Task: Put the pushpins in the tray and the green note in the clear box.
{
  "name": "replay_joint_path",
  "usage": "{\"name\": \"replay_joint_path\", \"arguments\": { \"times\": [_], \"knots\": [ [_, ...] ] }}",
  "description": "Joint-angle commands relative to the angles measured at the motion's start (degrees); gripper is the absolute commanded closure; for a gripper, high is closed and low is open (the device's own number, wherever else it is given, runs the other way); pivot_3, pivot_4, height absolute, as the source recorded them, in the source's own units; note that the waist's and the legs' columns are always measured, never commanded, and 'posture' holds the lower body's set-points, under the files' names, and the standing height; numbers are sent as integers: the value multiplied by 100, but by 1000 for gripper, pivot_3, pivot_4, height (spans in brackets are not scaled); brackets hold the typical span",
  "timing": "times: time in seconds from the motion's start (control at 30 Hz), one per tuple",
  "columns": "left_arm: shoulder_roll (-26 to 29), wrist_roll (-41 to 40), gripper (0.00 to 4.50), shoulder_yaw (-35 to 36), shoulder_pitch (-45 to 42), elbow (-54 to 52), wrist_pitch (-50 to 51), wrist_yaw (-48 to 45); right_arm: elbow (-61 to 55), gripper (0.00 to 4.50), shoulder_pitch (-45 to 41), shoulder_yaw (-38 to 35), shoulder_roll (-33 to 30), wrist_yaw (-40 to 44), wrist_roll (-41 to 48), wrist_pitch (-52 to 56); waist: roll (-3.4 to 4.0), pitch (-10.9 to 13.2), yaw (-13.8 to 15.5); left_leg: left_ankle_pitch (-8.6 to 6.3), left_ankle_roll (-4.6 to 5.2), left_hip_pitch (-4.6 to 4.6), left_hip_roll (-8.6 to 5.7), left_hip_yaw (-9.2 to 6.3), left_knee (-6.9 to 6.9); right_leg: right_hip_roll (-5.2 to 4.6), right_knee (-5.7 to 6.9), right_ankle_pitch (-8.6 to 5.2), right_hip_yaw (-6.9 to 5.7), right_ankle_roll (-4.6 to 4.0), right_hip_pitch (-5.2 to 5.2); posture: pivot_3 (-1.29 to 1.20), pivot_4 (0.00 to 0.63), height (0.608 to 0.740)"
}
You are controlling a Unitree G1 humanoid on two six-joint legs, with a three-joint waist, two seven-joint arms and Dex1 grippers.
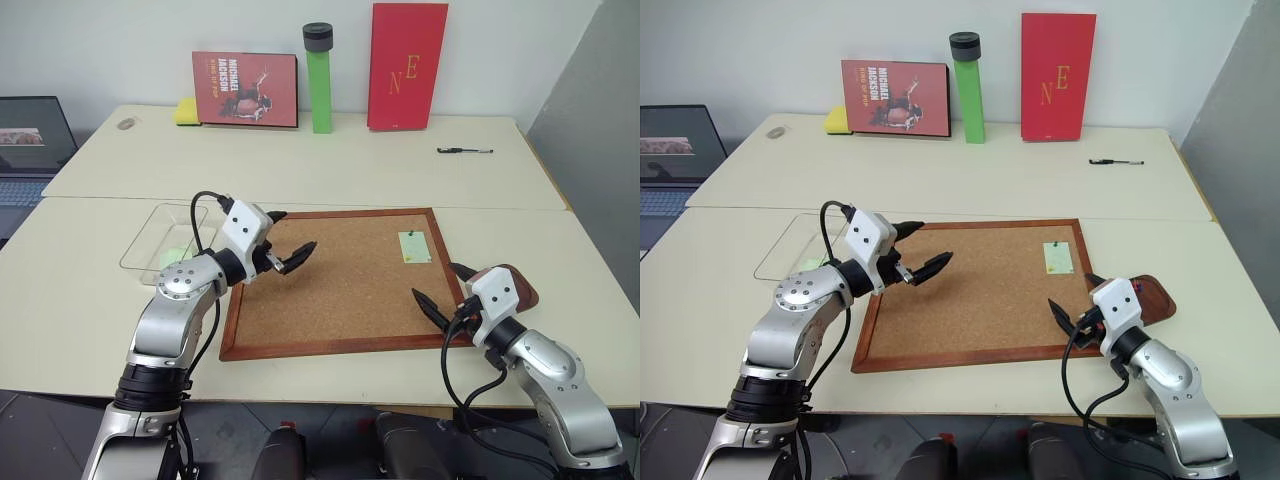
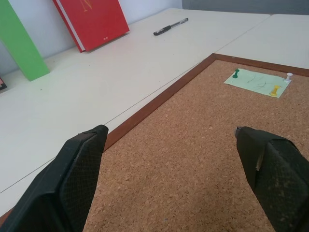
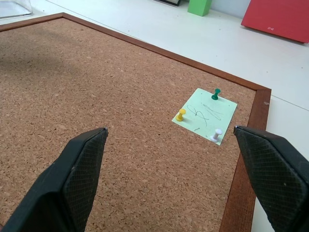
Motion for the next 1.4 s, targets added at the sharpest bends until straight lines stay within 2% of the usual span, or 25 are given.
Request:
{"name": "replay_joint_path", "arguments": {
  "times": [0.03,0.33,0.77,0.87,1.13,1.17,1.27,1.3,1.33,1.4],
  "knots": [
    [80,-94,0,85,-50,-162,-138,-111,-128,60,-45,-62,-36,5,34,-24,0,0,0,0,0,0,0,0,0,0,0,0,0,0,0,0,150,740],
    [170,-37,0,-10,-78,-187,-69,-197,-162,60,-7,0,-33,23,26,-16,0,0,0,0,0,-1,0,0,0,0,-1,0,0,0,0,0,150,740],
    [102,-227,0,-199,-421,14,-103,-814,-249,60,48,49,-35,22,28,-3,0,0,-1,0,0,-1,0,1,0,0,-1,0,0,0,0,0,150,740],
    [-14,-353,458,-253,-590,107,-86,-939,-335,0,64,43,-41,29,67,31,0,0,-1,0,0,-1,0,0,0,0,-1,0,0,0,0,0,150,740],
    [-309,-241,2169,-564,-953,766,-300,-1210,-616,0,-87,-93,-35,46,354,374,0,0,-2,0,0,-1,-1,0,1,0,-1,0,0,0,0,0,150,740],
    [-354,-240,2216,-584,-984,845,-336,-1224,-626,0,-103,-101,-50,33,360,403,0,0,-4,0,0,-1,-1,0,0,0,-1,0,0,0,0,0,150,740],
    [-458,-170,2843,-712,-1011,1030,-475,-1293,-676,0,-126,-156,-79,13,430,547,0,0,-1,0,0,-2,-1,0,1,1,-1,0,-1,1,0,0,150,740],
    [-475,-135,2883,-771,-1005,1076,-525,-1326,-678,0,-140,-171,-84,12,443,581,0,0,-1,0,0,-3,-1,-1,1,1,-1,0,0,1,0,0,150,740],
    [-499,-105,3194,-829,-990,1113,-572,-1356,-673,0,-157,-182,-92,2,442,604,0,0,-1,0,0,-3,-2,0,1,0,-1,0,0,1,0,0,150,740],
    [-543,15,3517,-950,-965,1225,-719,-1395,-636,0,-218,-189,-100,-15,440,626,0,0,-2,0,0,-3,-2,0,0,0,-2,0,0,1,0,0,150,740]
  ]
}}
